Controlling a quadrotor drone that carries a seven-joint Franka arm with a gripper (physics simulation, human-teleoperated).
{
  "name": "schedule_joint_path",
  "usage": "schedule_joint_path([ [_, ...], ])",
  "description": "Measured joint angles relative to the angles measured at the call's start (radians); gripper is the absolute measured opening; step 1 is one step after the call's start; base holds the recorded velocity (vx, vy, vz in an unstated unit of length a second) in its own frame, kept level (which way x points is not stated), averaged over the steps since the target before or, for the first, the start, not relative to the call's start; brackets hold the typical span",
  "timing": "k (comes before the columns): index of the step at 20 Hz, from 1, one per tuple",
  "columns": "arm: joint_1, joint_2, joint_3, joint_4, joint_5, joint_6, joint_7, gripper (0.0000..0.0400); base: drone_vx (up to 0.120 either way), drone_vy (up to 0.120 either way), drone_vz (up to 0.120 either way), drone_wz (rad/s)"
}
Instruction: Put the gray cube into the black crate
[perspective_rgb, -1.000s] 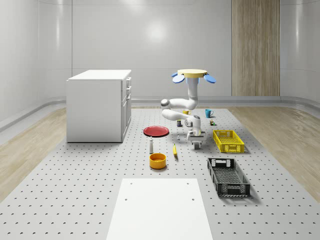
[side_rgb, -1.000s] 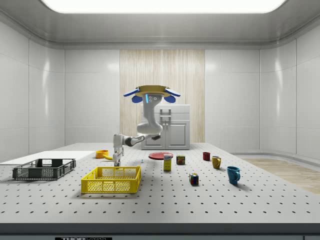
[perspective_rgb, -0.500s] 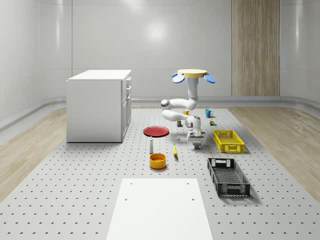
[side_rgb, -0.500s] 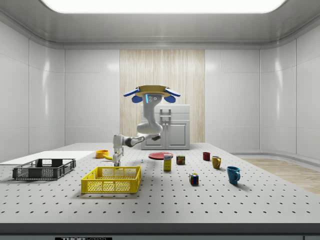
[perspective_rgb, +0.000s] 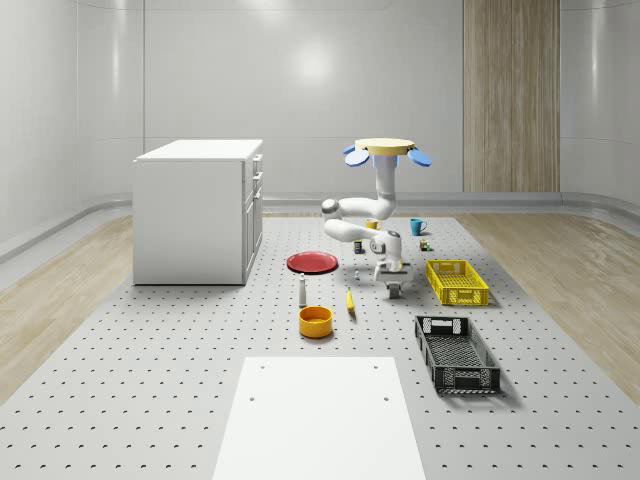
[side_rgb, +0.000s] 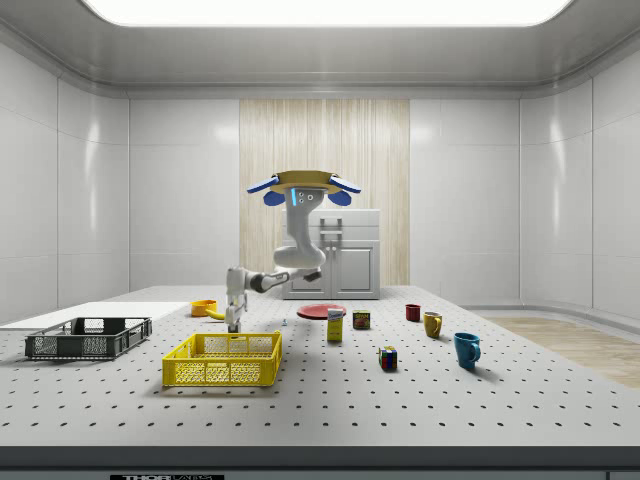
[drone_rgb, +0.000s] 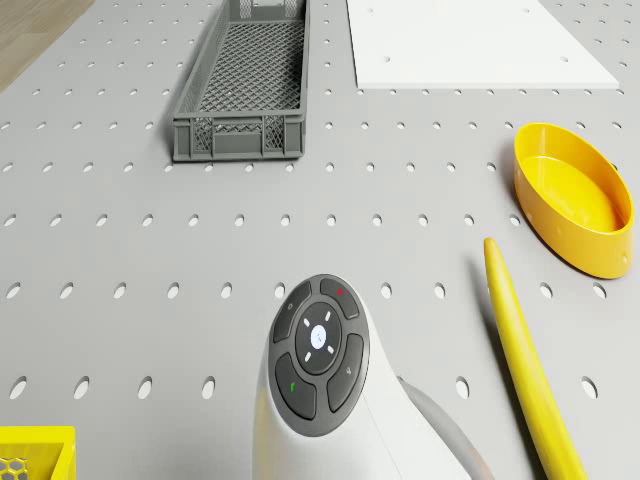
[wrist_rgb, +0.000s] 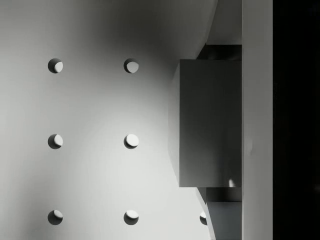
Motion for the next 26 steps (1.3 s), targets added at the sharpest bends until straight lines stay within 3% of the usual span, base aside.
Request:
schedule_joint_path([
  [7, 0.013, 0.002, 0.064, -0.025, 0.06, -0.03, 0.001, 0.0251, 0.091, 0.097, 0.12, 0.0],
  [17, 0.015, 0.001, 0.085, -0.032, 0.08, -0.038, 0.002, 0.0251, 0.12, 0.12, 0.12, 0.0],
  [26, 0.015, -0.001, 0.088, -0.032, 0.083, -0.037, 0.002, 0.0251, 0.12, 0.093, 0.004, 0.0],
])
